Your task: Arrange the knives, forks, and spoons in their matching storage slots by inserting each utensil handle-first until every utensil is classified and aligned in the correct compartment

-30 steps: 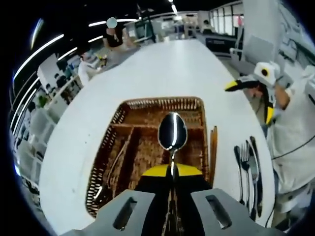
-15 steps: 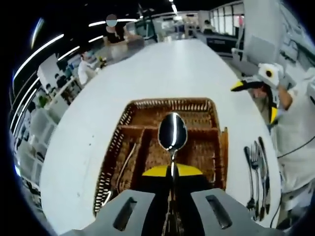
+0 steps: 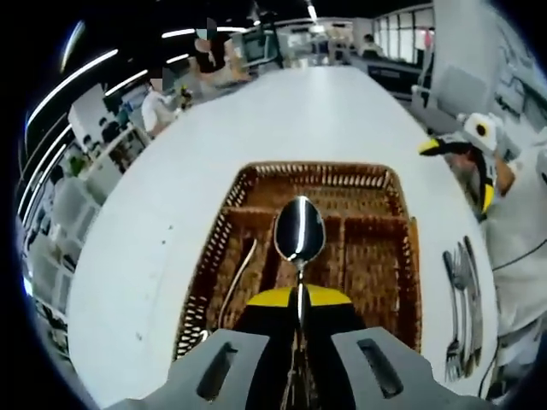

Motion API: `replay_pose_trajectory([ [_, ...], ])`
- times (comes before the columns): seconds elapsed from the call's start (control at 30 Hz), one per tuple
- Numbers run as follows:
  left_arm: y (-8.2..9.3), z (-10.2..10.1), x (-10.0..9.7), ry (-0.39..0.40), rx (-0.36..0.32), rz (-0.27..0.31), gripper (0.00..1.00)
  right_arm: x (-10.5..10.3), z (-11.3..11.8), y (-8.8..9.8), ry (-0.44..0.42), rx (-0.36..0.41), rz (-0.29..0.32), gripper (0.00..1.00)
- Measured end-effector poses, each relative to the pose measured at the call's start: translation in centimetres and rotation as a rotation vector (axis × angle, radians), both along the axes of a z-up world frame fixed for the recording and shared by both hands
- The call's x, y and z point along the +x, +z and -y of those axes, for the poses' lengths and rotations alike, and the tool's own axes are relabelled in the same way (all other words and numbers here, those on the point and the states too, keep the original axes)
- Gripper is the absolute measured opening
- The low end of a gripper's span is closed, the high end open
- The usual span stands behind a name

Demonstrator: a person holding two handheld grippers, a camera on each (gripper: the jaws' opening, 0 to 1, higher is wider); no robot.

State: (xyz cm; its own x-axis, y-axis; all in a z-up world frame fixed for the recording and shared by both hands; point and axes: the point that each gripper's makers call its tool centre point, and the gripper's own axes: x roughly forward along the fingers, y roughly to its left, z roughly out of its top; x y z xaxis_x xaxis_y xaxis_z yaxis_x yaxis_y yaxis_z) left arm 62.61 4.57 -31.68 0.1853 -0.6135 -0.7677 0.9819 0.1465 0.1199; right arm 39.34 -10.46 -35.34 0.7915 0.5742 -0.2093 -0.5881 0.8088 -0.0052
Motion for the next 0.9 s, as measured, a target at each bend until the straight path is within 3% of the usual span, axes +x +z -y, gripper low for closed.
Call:
replay_pose_trajectory([
  [0.07, -0.2, 0.0, 0.4, -0.004, 0.010, 0.007, 0.03, 0.1, 0.1, 0.0, -0.006, -0.001, 0.003, 1.00],
  [0.13, -0.4, 0.1, 0.4, 0.006, 0.005, -0.021, 0.03, 1.0, 1.0, -0.5, -0.014, -0.011, -0.003, 1.00],
  [0.2, -0.4, 0.3, 1.2, -0.003, 0.006, 0.007, 0.03, 1.0, 1.0, -0.7, -0.019, -0.026, -0.008, 1.00],
  [0.23, -0.4, 0.3, 1.5, 0.008, 0.001, -0.012, 0.03, 1.1, 1.0, -0.8, -0.020, -0.031, -0.009, 1.00],
  [0.7, -1.8, 0.3, 3.8, 0.012, 0.008, -0.014, 0.03, 0.9, 1.3, -1.2, -0.043, -0.036, -0.027, 1.00],
  [0.77, -2.0, 0.2, 4.0, 0.013, 0.011, -0.021, 0.03, 2.0, 1.8, -1.6, -0.043, -0.039, -0.030, 1.00],
  [0.9, -2.5, 0.1, 4.6, 0.021, 0.012, -0.017, 0.03, 2.0, 1.7, -1.6, -0.041, -0.038, -0.034, 1.00],
])
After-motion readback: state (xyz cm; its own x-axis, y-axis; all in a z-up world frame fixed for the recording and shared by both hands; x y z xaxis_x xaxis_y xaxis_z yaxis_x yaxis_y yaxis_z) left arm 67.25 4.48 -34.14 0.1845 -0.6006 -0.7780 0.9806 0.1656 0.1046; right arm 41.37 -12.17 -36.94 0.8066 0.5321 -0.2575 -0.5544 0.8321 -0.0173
